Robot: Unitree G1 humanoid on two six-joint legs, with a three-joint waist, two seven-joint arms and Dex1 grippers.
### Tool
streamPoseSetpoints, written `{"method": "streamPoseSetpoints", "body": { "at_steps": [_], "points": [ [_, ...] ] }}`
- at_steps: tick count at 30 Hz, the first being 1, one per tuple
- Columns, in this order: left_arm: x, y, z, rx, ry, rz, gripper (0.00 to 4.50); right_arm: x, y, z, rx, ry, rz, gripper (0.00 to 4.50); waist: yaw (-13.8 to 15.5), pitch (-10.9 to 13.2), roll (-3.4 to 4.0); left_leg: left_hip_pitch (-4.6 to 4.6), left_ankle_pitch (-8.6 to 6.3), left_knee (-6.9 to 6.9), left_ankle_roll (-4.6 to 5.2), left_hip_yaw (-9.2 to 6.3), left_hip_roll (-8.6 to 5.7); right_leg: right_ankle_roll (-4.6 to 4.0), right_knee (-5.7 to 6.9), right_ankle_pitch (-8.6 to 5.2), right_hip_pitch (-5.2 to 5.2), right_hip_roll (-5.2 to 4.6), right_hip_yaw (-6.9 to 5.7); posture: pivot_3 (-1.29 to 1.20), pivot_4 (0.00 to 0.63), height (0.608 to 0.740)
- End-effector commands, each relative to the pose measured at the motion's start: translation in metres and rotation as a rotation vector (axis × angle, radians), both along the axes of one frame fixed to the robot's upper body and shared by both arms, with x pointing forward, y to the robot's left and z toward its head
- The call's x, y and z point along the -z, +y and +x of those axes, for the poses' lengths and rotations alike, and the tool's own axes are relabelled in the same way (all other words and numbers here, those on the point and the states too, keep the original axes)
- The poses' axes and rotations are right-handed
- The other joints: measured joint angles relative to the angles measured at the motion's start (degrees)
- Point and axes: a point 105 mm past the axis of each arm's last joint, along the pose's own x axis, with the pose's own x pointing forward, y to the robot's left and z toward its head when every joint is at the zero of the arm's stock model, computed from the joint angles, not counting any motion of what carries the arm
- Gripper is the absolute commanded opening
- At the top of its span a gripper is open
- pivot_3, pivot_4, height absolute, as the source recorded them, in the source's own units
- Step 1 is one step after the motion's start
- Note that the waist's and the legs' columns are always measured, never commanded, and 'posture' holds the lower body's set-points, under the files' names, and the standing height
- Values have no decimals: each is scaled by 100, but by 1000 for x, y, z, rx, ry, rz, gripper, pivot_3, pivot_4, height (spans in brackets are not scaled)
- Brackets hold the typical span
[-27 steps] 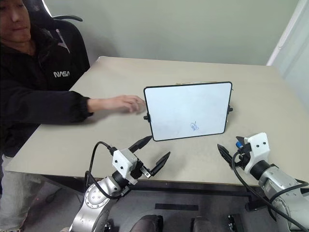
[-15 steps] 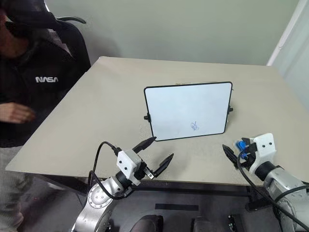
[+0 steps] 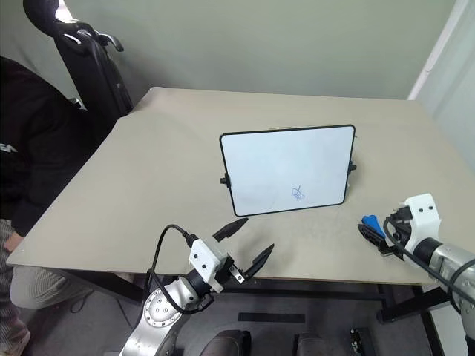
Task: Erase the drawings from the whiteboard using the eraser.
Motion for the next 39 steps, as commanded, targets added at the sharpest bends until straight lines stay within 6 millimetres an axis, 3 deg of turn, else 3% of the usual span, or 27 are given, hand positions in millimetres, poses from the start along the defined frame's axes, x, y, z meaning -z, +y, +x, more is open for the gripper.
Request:
{"method": "streamPoseSetpoints", "body": {
  "at_steps": [1, 8, 17, 21, 28, 35, 39],
  "points": [
    [-11, -3, -3, 10, -48, -20, 4500, -8, -5, 7, 4, 53, 13, 4477, 2, -1, 2, 1, 0, 0, 1, 0, 0, 0, 0, 0, 0, 0, 1, 0, 150, 730],
    [-12, -3, -5, 7, -49, -25, 4500, 16, -26, 33, 106, 242, -45, 4477, 5, -3, 3, -1, 4, 0, 5, -3, 0, 1, 8, 1, -3, -2, 1, 0, 150, 730],
    [-15, -2, -9, -12, -52, -33, 4500, 28, -24, 43, 86, 287, -65, 4477, 29, -6, 12, -2, 0, -1, 12, -3, 0, 13, 4, 0, -1, -1, 0, 0, 150, 730],
    [-16, 0, -10, -21, -53, -35, 4500, 32, -23, 42, 74, 310, -91, 3630, 29, -6, 12, -1, -4, -1, 3, -3, 1, 10, 7, 0, -1, -2, 0, 0, 150, 730],
    [-16, 2, -11, -30, -52, -36, 4500, 31, -24, 40, 69, 306, -103, 1158, 26, -5, 12, -1, -2, -1, 1, -3, 1, 6, 8, 2, 0, -1, 0, 0, 150, 730],
    [-15, 4, -9, -34, -48, -32, 4500, 5, -16, 33, 13, 200, -101, 1158, 34, -4, 12, -5, -4, -1, 0, -3, 0, 6, 5, 0, -1, -1, -1, 0, 150, 730],
    [-14, 4, -8, -35, -48, -30, 4500, -24, 11, 29, -92, 60, -72, 1158, 19, -4, 12, -4, -4, -1, 0, 0, 0, 4, 5, -3, -1, -1, 1, 0, 150, 730]
  ]
}}
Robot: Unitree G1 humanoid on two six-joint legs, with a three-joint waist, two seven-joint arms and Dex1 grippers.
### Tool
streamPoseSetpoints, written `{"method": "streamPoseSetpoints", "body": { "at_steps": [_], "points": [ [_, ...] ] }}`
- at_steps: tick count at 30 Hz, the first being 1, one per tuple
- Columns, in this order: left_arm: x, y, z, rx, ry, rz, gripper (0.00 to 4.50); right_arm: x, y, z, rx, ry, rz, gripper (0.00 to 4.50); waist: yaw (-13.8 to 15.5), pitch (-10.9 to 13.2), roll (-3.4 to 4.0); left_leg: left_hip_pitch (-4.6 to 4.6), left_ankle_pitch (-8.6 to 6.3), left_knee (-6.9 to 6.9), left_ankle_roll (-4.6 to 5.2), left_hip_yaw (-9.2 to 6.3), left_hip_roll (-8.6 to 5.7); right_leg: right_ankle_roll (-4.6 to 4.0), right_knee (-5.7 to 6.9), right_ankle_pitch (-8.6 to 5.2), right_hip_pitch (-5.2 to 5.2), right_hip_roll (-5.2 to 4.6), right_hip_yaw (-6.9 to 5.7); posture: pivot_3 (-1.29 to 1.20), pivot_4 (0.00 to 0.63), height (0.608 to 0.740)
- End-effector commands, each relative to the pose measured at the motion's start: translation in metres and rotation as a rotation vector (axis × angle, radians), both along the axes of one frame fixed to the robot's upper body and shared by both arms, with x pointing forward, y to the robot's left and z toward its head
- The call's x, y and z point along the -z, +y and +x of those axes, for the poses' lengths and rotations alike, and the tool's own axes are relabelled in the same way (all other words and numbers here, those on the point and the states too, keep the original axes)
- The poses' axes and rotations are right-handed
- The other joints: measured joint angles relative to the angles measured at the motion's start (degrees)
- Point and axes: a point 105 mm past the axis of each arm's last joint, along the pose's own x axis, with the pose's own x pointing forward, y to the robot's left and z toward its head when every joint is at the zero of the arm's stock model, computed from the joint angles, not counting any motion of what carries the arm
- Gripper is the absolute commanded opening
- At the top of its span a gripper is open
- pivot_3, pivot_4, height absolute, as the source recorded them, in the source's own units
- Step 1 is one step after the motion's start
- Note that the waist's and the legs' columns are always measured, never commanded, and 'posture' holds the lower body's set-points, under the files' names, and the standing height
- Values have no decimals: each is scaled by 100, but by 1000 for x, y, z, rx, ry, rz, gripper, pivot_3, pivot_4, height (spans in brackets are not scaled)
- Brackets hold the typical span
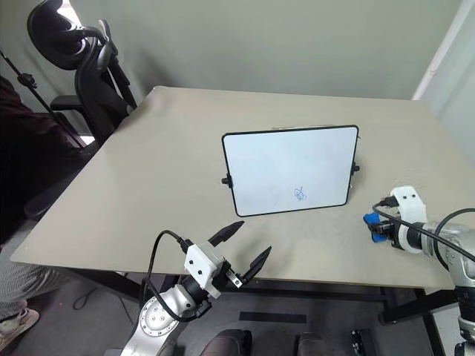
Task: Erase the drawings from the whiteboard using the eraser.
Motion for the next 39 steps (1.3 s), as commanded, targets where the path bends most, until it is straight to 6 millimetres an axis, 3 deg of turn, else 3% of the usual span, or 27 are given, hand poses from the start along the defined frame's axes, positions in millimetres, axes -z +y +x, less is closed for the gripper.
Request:
{"method": "streamPoseSetpoints", "body": {
  "at_steps": [1, 8, 13, 21, 26, 39],
  "points": [
    [-13, 0, 0, 2, -51, -18, 4500, -39, 28, -2, -113, -161, 36, 1158, -17, 1, -2, 2, 0, 0, 0, 0, 0, -1, 0, -1, 1, 1, 0, 0, 150, 730],
    [-12, -1, 5, 11, -50, -15, 4500, -55, 99, 9, -258, -281, 134, 1158, -68, -1, -4, 10, 10, 0, 11, -3, 3, -7, 4, -2, -7, 8, 2, 0, 150, 730],
    [-11, -3, 6, 18, -51, -14, 4500, -49, 129, 28, -279, -283, 175, 1158, -41, -5, 1, 38, 27, -1, 37, -15, 3, -14, 7, 4, -10, 8, 1, 0, 150, 730],
    [-13, -3, 6, 11, -57, -18, 4500, -31, 144, 58, -251, -264, 138, 1158, -5, -10, 7, 27, -6, -3, 3, -19, 0, -79, -3, 45, -15, -1, -3, 0, 150, 730],
    [-15, -2, 4, 2, -62, -21, 4500, -16, 140, 68, -213, -237, 83, 1158, -20, -12, 9, 38, -8, -8, -7, -19, 4, -81, -2, 47, -14, 0, -7, 0, 150, 730],
    [-18, 0, 3, -21, -74, -30, 4500, -15, 153, 85, -187, -249, 26, 1158, -93, -4, 19, 37, -5, -8, -11, -18, 9, -84, 7, 50, -42, 2, -7, 0, 150, 730]
  ]
}}
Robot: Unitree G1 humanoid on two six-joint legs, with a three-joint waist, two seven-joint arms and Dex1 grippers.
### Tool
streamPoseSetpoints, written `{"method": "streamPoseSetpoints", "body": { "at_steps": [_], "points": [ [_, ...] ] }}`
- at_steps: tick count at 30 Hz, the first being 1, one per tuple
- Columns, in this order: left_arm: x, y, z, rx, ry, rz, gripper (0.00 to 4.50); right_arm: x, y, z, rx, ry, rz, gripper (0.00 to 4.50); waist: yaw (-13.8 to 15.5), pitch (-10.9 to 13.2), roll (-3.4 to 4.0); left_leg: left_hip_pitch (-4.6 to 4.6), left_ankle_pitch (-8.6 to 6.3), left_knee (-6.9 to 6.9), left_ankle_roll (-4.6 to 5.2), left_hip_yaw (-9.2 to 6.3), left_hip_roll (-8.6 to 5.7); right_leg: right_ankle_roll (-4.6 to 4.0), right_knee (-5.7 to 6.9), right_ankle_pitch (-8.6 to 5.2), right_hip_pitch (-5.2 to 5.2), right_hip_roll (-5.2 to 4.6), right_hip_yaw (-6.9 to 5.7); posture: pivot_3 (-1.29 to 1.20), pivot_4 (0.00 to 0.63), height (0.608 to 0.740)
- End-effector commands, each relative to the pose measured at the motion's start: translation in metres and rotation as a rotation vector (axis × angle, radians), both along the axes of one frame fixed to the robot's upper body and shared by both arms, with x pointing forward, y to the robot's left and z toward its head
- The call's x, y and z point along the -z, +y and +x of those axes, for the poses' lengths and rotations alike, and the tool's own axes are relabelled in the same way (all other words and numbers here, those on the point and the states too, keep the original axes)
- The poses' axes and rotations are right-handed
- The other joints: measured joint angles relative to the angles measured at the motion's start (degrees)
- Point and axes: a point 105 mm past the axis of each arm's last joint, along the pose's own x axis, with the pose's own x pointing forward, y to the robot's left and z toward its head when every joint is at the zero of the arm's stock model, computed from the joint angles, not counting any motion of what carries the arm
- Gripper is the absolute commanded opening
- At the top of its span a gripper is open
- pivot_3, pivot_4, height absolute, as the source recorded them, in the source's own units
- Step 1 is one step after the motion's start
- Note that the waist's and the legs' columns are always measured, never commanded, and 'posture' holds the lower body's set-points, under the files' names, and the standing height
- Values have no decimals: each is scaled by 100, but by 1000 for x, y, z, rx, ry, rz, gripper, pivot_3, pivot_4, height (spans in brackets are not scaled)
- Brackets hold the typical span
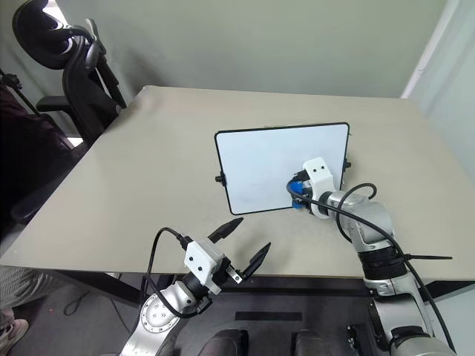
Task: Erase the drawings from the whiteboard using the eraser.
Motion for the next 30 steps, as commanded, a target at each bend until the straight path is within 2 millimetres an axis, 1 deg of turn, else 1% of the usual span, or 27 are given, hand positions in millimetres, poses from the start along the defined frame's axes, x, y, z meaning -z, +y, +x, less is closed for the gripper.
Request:
{"method": "streamPoseSetpoints", "body": {
  "at_steps": [1, 3, 7, 10, 15, 17, 20, 22, 25, 27, 28, 30],
  "points": [
    [-14, -1, -2, -5, -60, -22, 4500, -14, -2, 14, 49, -69, -38, 1158, -25, 3, 4, 0, 0, 0, 0, 0, 0, -2, 0, 1, -2, 0, 0, 0, 150, 730],
    [-15, 0, -3, -10, -63, -24, 4500, -12, -3, 18, 62, -74, -68, 1158, -34, 6, 7, -2, 0, 0, 0, 0, 1, -6, 1, 3, -11, 0, 0, 0, 150, 730],
    [-16, 0, -3, -19, -67, -27, 4500, -17, 0, 24, 73, -93, -51, 1158, -42, 24, 13, -9, 0, 0, 1, 0, 1, -21, -1, 11, -28, 0, 1, 0, 150, 730],
    [-17, 1, -3, -23, -69, -28, 4500, -18, 6, 26, 69, -99, -33, 1158, -44, 26, 13, -47, 0, 0, 2, 0, 2, -42, -1, 24, -72, 0, 2, 0, 150, 730],
    [-17, 1, -3, -25, -70, -30, 4500, -27, 24, 21, 7, -114, 3, 1158, -44, 29, 12, -71, 5, 0, 4, 2, 2, -66, 1, 57, -112, 0, 1, 0, 150, 730],
    [-17, 1, -3, -23, -70, -30, 4500, -29, 35, 18, -24, -110, 15, 1158, -51, 29, 11, -69, 6, 0, 3, 3, 4, -64, 1, 69, -115, 0, 1, 0, 150, 730],
    [-17, 1, -4, -20, -68, -31, 4500, -31, 57, 9, -96, -116, 24, 1158, -76, 29, 10, -63, 8, 0, 0, 4, 5, -35, -4, 114, -123, 0, -1, 0, 150, 730],
    [-17, 1, -4, -19, -68, -31, 4500, -32, 64, 7, -112, -117, 30, 1158, -86, 26, 8, -55, 9, 0, -3, 4, 11, -33, -2, 116, -123, 2, -6, 0, 150, 730],
    [-17, 1, -4, -15, -67, -30, 4500, -30, 68, 9, -110, -114, 28, 1158, -95, 22, 0, -43, 19, 1, -22, 5, 34, -32, -4, 116, -121, 17, -13, 0, 150, 730],
    [-17, 1, -4, -13, -67, -30, 4500, -28, 66, 10, -102, -110, 19, 1158, -100, 22, 1, -43, 20, 1, -29, 8, 44, -32, -8, 116, -117, 23, -13, 0, 150, 730],
    [-17, 1, -4, -13, -67, -30, 4500, -27, 64, 11, -90, -106, 15, 1158, -100, 22, 1, -40, 18, 1, -33, 10, 53, -32, -11, 116, -115, 31, -13, 0, 150, 730],
    [-18, 1, -4, -13, -66, -30, 4500, -24, 51, 17, -38, -93, 7, 1158, -98, 22, 1, -27, 12, 2, -44, 8, 69, -38, -16, 118, -119, 55, -9, 0, 150, 730]
  ]
}}
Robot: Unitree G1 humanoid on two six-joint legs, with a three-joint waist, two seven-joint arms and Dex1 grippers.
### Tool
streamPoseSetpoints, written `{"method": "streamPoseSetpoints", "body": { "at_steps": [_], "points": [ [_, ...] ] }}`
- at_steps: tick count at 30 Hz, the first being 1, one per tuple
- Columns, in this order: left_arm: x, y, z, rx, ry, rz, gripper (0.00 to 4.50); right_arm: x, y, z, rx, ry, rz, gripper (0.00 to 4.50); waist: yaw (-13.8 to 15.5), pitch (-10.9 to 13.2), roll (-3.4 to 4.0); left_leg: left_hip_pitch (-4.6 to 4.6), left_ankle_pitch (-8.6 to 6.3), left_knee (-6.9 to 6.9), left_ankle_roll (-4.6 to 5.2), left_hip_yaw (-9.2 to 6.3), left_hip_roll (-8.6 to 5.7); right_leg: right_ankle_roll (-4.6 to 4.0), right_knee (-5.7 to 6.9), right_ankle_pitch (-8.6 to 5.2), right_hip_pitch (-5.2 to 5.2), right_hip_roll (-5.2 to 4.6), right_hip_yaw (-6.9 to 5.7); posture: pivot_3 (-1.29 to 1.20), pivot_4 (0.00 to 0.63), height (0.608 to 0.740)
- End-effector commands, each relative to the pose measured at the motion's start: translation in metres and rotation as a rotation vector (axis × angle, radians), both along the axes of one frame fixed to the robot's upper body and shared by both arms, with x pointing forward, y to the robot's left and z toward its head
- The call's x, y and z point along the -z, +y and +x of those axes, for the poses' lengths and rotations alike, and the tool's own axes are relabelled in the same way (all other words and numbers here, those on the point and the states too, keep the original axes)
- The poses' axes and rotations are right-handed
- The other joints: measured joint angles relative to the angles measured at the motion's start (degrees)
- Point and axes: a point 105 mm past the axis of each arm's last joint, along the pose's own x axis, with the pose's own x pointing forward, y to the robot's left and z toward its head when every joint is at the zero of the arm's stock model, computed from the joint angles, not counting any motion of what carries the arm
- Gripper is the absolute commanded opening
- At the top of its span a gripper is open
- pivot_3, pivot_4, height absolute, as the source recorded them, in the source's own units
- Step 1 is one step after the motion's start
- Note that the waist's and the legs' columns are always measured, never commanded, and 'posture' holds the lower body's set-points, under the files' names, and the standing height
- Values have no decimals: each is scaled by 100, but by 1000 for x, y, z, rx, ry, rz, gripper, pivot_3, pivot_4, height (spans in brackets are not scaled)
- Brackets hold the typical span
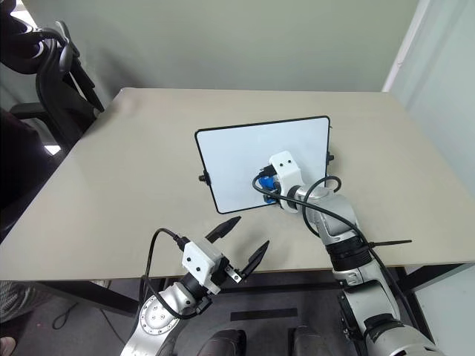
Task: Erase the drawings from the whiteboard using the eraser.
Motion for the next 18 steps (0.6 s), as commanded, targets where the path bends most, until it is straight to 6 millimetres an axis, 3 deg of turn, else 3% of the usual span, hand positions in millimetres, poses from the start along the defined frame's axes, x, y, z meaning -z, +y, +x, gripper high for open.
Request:
{"method": "streamPoseSetpoints", "body": {
  "at_steps": [1, 10, 15, 18],
  "points": [
    [-16, -1, -3, 8, -58, -23, 4500, -13, -19, 14, 90, -50, -20, 1158, 9, 0, 1, 7, -3, 0, -4, 0, 9, -7, -1, 3, -4, 13, 6, 0, 150, 730],
    [-15, 1, -2, 11, -56, -21, 4500, 0, -68, 19, 241, -2, -74, 1158, 100, 5, 6, -23, -28, -1, -18, -2, 37, -71, -3, 32, -34, 39, 12, 0, 150, 730],
    [-15, 1, -1, 15, -55, -19, 4500, 1, -69, 16, 245, 6, -68, 1158, 82, 6, 6, -20, -28, 0, -18, 2, 38, -75, 0, 38, -40, 40, 12, 0, 150, 730],
    [-15, 0, 0, 17, -55, -17, 4500, 0, -54, 15, 206, 4, -62, 1158, 68, 2, 2, -13, -25, 2, -20, 3, 46, -56, 1, 54, -39, 47, 11, 0, 150, 730]
  ]
}}
